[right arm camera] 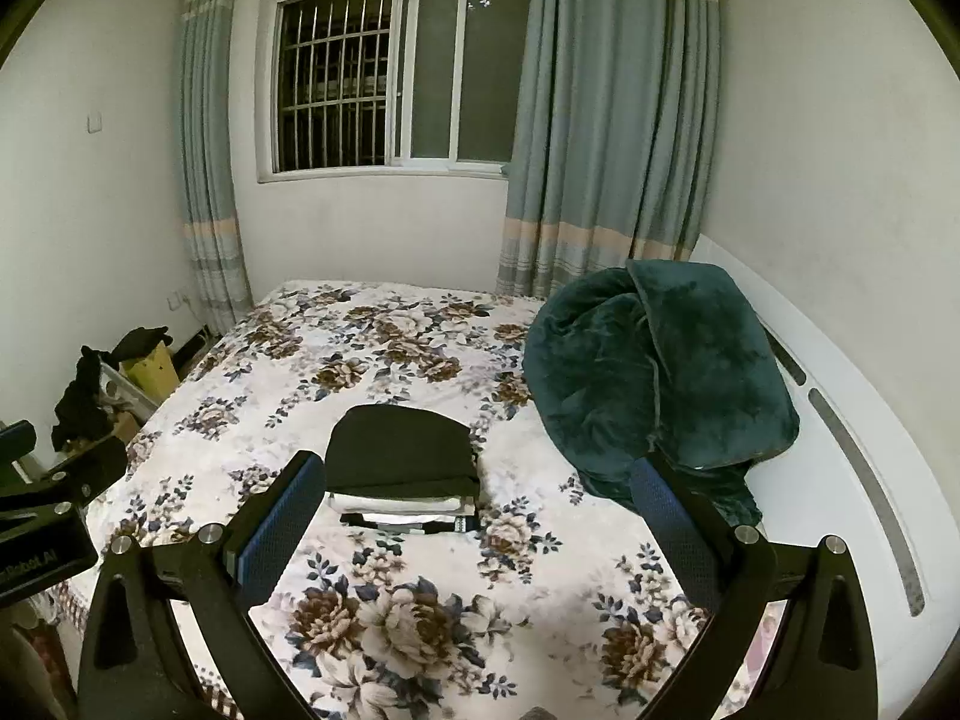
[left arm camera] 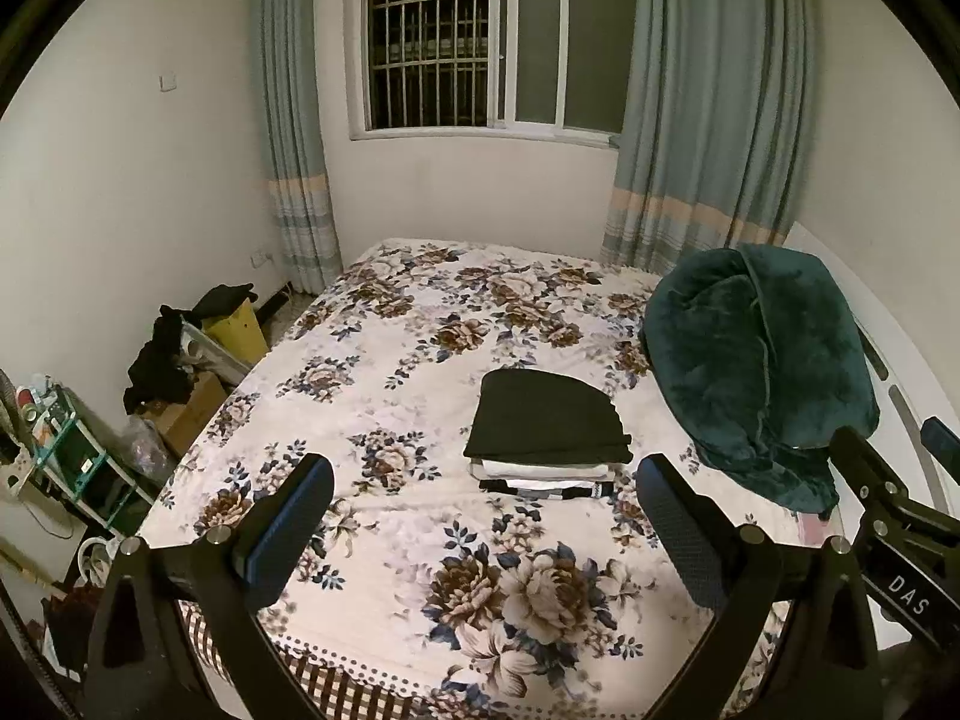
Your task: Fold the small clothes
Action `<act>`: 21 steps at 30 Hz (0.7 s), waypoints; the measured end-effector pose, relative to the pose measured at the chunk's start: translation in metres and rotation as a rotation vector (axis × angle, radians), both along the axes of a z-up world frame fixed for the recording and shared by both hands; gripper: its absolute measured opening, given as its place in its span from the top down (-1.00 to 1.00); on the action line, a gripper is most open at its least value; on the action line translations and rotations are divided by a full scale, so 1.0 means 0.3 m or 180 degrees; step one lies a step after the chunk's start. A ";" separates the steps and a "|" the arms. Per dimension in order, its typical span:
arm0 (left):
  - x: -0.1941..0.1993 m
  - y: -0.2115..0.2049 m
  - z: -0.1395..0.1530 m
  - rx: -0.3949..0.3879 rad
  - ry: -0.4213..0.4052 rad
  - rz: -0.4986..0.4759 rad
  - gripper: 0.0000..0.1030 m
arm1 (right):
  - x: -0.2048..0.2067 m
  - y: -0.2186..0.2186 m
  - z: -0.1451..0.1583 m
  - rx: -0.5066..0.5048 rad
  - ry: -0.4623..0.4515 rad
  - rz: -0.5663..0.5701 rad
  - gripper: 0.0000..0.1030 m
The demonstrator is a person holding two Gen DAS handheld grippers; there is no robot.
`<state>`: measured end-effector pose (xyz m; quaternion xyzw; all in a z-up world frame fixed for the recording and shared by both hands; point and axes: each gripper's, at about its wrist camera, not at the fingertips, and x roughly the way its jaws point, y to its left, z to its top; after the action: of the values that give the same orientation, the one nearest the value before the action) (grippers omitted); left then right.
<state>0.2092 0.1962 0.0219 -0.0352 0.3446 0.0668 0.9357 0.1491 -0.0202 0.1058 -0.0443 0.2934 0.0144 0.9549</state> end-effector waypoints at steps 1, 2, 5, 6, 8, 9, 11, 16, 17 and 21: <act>0.001 0.002 0.003 0.0000 -0.0002 0.0005 -1.00 | 0.003 0.002 0.002 0.0002 -0.0003 0.0007 -1.00; 0.014 0.001 -0.015 -0.0005 -0.0006 0.0012 -1.00 | 0.007 0.002 0.004 0.0006 -0.0003 0.0015 -1.00; 0.021 0.005 -0.012 -0.0001 -0.0012 0.0020 -1.00 | 0.015 0.007 0.005 0.0005 -0.0009 0.0035 -1.00; 0.024 0.005 -0.010 -0.0003 -0.0015 0.0023 -1.00 | 0.014 0.010 0.002 0.0004 -0.0010 0.0040 -1.00; 0.019 0.008 -0.014 -0.0002 -0.0011 0.0021 -1.00 | 0.016 0.012 0.002 0.0006 -0.0009 0.0040 -1.00; 0.019 0.009 -0.014 -0.0003 -0.0010 0.0018 -1.00 | 0.014 0.012 0.001 0.0003 -0.0008 0.0037 -1.00; 0.016 0.009 -0.016 -0.0005 -0.0008 0.0023 -1.00 | 0.014 0.013 0.001 0.0005 -0.0007 0.0037 -1.00; 0.010 0.006 -0.016 0.0002 -0.0011 0.0030 -1.00 | 0.015 0.017 -0.003 0.0003 -0.0006 0.0035 -1.00; 0.011 0.006 -0.015 0.0006 -0.0011 0.0031 -1.00 | 0.013 0.016 -0.003 0.0001 -0.0007 0.0036 -1.00; 0.007 0.004 -0.018 -0.0005 -0.0012 0.0038 -1.00 | 0.015 0.016 -0.004 0.0001 -0.0008 0.0044 -1.00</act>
<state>0.2113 0.1974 0.0165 -0.0381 0.3427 0.0721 0.9359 0.1536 -0.0153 0.1047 -0.0461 0.2918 0.0210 0.9551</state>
